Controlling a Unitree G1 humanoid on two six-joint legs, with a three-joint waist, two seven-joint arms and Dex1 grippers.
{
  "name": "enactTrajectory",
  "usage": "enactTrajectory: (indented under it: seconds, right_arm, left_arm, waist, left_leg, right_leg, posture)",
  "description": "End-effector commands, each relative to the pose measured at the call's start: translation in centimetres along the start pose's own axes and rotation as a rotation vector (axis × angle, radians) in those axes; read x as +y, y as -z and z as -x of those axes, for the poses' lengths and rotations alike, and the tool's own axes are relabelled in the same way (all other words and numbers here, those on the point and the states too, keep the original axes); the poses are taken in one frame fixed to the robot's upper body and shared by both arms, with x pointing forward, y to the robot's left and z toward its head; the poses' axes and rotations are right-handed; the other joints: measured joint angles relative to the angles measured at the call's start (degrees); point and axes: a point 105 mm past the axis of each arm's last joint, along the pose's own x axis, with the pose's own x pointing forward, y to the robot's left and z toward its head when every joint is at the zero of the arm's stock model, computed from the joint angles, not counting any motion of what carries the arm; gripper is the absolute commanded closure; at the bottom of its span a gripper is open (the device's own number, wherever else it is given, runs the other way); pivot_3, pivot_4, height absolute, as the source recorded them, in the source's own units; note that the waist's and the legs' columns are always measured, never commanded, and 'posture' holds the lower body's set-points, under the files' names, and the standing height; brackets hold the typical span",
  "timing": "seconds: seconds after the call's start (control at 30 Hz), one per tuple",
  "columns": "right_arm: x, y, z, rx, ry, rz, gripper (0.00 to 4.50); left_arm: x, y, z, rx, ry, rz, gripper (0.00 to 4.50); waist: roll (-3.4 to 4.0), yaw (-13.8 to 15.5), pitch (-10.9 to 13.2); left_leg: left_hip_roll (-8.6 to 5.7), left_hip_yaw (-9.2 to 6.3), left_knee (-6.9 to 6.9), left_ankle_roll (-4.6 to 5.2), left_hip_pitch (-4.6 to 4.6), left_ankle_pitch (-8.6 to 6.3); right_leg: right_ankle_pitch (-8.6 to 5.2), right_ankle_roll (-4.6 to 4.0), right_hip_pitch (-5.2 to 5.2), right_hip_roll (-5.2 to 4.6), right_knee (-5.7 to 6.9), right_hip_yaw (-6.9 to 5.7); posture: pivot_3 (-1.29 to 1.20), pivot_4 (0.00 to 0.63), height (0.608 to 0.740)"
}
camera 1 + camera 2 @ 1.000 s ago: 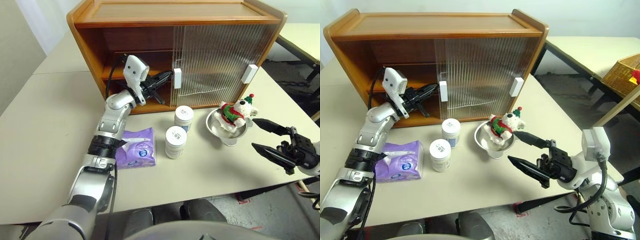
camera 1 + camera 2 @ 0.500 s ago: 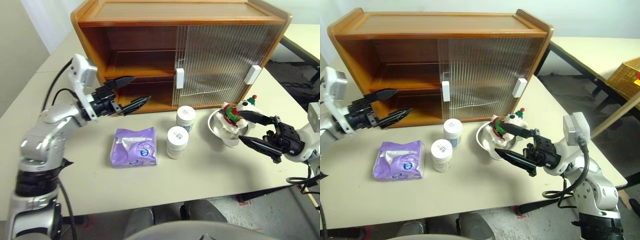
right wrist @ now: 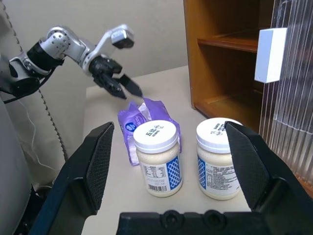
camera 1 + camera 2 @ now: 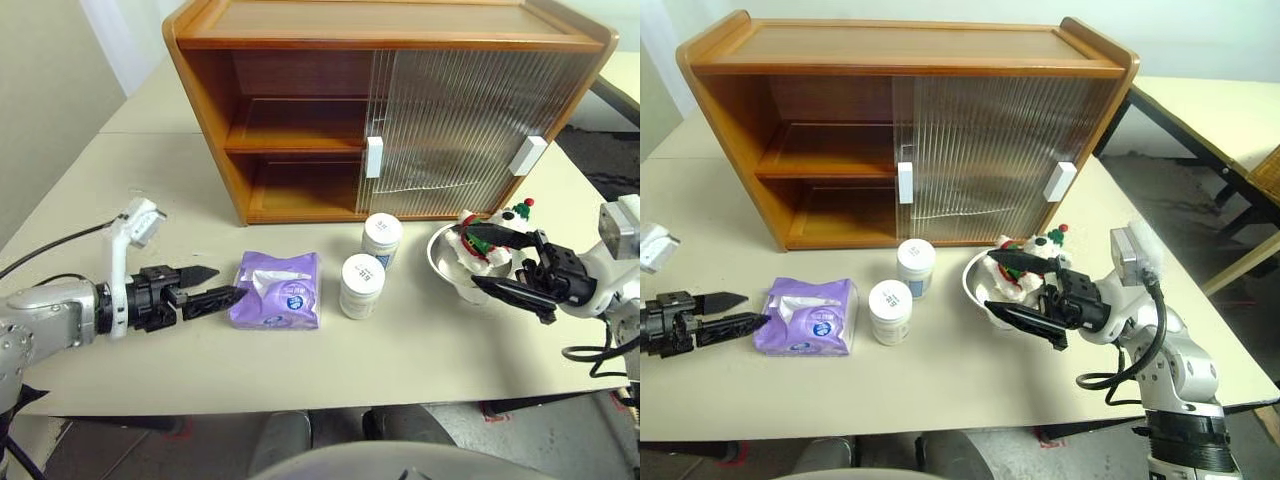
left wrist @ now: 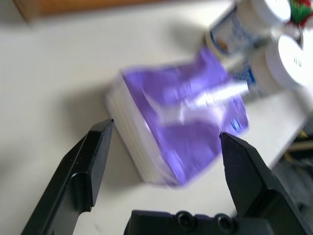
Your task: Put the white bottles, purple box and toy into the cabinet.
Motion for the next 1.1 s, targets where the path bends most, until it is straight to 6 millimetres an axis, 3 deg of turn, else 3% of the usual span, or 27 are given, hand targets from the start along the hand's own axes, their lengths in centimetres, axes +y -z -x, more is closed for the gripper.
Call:
enactTrajectory:
  seconds: [0.03, 0.07, 0.17, 0.27, 0.37, 0.53, 0.93, 1.1]
  right_arm:
    - [0.6, 0.0, -0.5, 0.012, -0.03, 0.015, 0.0]
    - [0.7, 0.0, -0.6, 0.014, -0.033, 0.017, 0.0]
    - [0.9, -0.8, -0.9, -0.019, -0.039, 0.062, 0.0]
    - [0.9, -1.4, -1.1, -0.045, -0.039, 0.088, 0.0]
    - [0.9, -1.3, -1.1, -0.03, -0.042, 0.108, 0.0]
    - [0.7, -1.0, -1.1, -0.024, -0.027, 0.168, 0.0]
    - [0.5, -0.1, -1.0, -0.011, -0.02, 0.152, 0.0]
    - [0.4, -0.1, -1.1, -0.011, -0.028, 0.147, 0.0]
  left_arm:
    - [0.2, 1.3, -0.9, 0.035, 0.002, 0.079, 0.04]
    - [0.3, 1.5, -1.0, 0.037, 0.0, 0.094, 0.04]
    - [0.7, 2.6, -2.0, 0.061, -0.033, 0.12, 0.68]
    - [1.2, 3.5, -2.8, 0.084, -0.056, 0.152, 1.69]
    - [1.5, 4.6, -3.4, 0.114, -0.078, 0.174, 2.8]
    - [1.4, 4.0, -3.7, 0.052, -0.055, 0.212, 4.41]
    - [0.2, -2.9, -0.8, -0.337, 0.057, 0.278, 4.46]
    - [-0.9, -6.3, -0.4, -0.455, 0.071, 0.238, 4.46]
  waist:
    - [0.07, 0.0, 0.0]
    - [0.14, -0.02, -0.01]
    - [0.14, -0.05, -0.01]
    - [0.14, -0.12, 0.0]
    - [0.13, -0.13, 0.0]
    - [0.18, -0.12, -0.03]
    - [0.09, -0.15, 0.01]
    - [0.01, -0.02, 0.06]
  left_leg:
    - [0.0, 0.04, 0.0, -0.08, 0.0, -0.01]
    - [0.01, 0.05, -0.01, -0.1, 0.02, -0.01]
    - [0.22, 0.08, -0.01, -0.22, 0.07, -0.02]
    - [0.29, 0.07, -0.03, -0.25, 0.24, -0.01]
    - [0.3, 0.06, -0.07, -0.25, 0.52, -0.01]
    - [0.24, 0.07, -0.08, -0.23, 0.93, -0.13]
    - [0.27, 0.12, -0.08, -0.36, 0.9, -0.1]
    - [0.25, 0.16, -0.08, -0.45, 1.01, -0.01]
  right_leg:
    - [0.03, -0.06, -0.02, 0.09, 0.01, -0.02]
    - [0.08, -0.09, -0.02, 0.16, 0.01, -0.03]
    - [0.21, -0.13, 0.0, 0.47, 0.0, 0.01]
    - [0.37, 0.04, 0.09, 0.63, 0.01, 0.03]
    - [0.18, -0.3, 0.3, 0.66, 0.01, 0.06]
    - [0.13, -0.3, 0.44, 0.63, -0.02, 0.1]
    - [0.2, -0.32, 0.76, 0.66, 0.0, 0.07]
    - [0.42, 0.32, 0.88, 0.71, -0.01, 0.11]
  posture:
    - [-0.15, 0.04, 0.74]
    - [-0.15, 0.04, 0.74]
    - [-0.16, 0.038, 0.74]
    - [-0.16, 0.036, 0.74]
    - [-0.17, 0.036, 0.74]
    - [-0.17, 0.035, 0.74]
    - [-0.14, 0.035, 0.74]
    - [-0.13, 0.035, 0.74]
